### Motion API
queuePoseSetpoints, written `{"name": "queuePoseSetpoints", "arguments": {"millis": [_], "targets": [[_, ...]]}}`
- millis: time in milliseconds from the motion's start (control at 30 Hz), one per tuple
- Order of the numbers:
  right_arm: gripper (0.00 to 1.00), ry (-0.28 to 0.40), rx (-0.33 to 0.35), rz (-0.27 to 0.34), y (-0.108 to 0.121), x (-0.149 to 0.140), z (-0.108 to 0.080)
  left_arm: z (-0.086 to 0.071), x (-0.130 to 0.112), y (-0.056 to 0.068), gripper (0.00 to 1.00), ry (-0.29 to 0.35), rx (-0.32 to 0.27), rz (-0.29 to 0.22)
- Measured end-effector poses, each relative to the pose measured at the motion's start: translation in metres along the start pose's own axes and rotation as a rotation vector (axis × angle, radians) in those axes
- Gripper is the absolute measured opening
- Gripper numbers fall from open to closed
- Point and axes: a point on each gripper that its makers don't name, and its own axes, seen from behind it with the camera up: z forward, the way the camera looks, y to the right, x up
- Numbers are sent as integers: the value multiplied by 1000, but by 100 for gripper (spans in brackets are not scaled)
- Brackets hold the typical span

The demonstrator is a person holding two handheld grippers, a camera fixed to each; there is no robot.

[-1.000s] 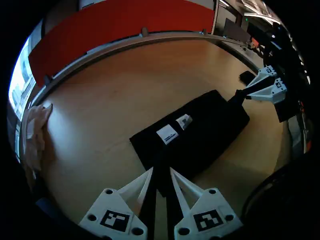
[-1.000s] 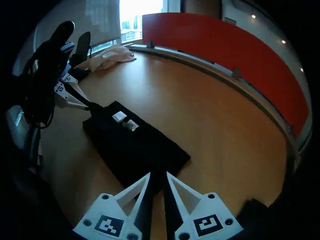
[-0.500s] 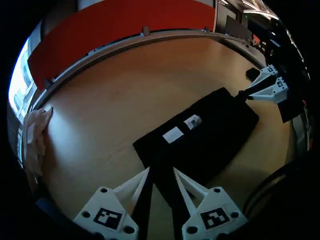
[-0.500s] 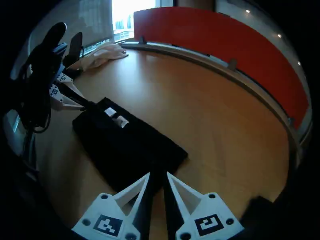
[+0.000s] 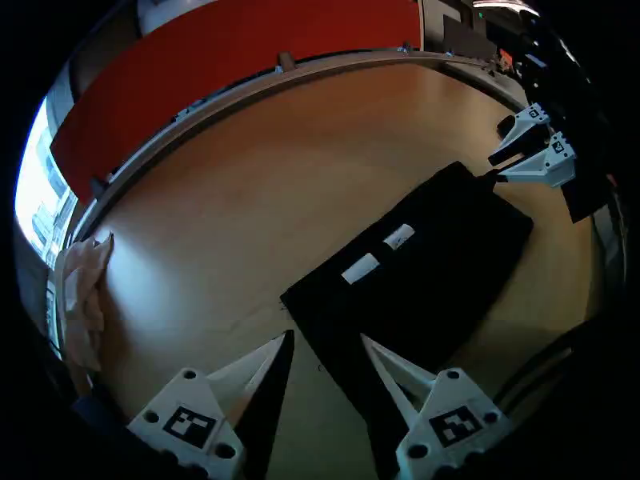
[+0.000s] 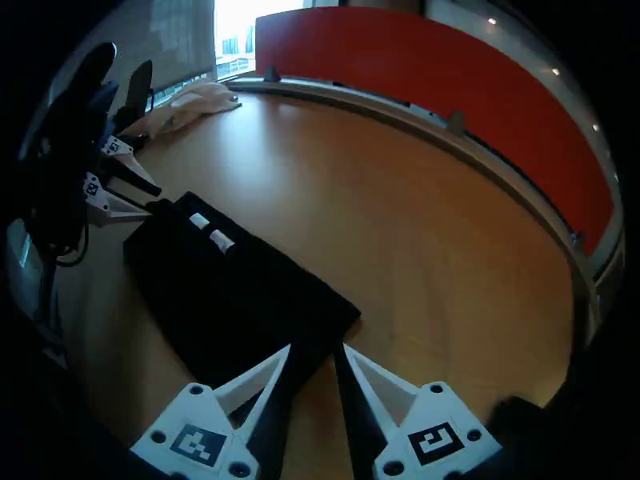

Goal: Fold towel

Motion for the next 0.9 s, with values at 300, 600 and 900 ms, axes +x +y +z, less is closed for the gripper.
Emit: {"name": "queuePoseSetpoints", "arguments": {"millis": [300,600,900], "targets": [[53,-1,-30,0,11,4,7,3,1,-17,75,-1,46,16],[59,15,-63,22,24,15,14,7,7,-32,81,0,78,11],[65,24,-88,22,35,23,15,4,13,-46,81,14,98,-12]]}}
